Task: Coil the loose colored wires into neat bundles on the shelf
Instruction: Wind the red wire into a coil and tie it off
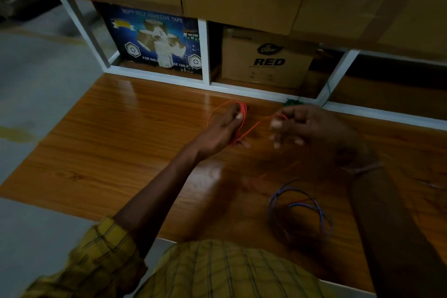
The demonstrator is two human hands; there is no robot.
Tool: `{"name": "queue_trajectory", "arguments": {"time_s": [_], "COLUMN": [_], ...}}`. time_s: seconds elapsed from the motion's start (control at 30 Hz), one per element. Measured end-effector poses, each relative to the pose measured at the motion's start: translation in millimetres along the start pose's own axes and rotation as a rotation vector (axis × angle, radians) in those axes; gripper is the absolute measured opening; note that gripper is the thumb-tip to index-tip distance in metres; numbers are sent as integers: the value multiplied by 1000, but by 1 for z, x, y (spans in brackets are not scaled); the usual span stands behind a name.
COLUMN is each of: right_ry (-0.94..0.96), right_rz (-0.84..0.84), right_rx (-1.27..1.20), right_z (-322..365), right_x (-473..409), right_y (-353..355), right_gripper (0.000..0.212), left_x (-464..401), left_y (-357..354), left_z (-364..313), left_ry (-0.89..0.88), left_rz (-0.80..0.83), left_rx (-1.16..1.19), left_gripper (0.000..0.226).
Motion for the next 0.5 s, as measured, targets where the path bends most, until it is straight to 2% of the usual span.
{"name": "queue_trajectory", "arguments": {"time_s": [0.07,0.13,0.23,0.37,0.5], "right_ry": [-2,4,16,23,-36], "right_rz": [-25,-43,-98,-323,-392], "right_rx": [-247,-315,-182,72,69], "right_z": [-9,-17,-33,-48,-72], "right_x": [1,-2,-11,-20,-31], "right_y": [17,31,49,67,62], "right_gripper": [29,32,25,25,19], "left_x": [1,5,7,7,7], "left_y": [-6,-14,-30,-54,-77], "left_z": [1,0,-1,-9,-24], "left_ry": [23,55,116,139,117], "left_rz": [16,47,122,278,415], "left_rx": [-31,25,169,377,683], "left_gripper": [39,35,36,43,50]}}
Point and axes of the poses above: each hand's wrist, its own x-axis away from the middle knuckle, its own y-axis out of the back of the hand, z = x × y, the point moved 8 cm from there along -x, towards the middle knuckle, and after that the axes turned 13 degrees about x, right-handed, at the moved point
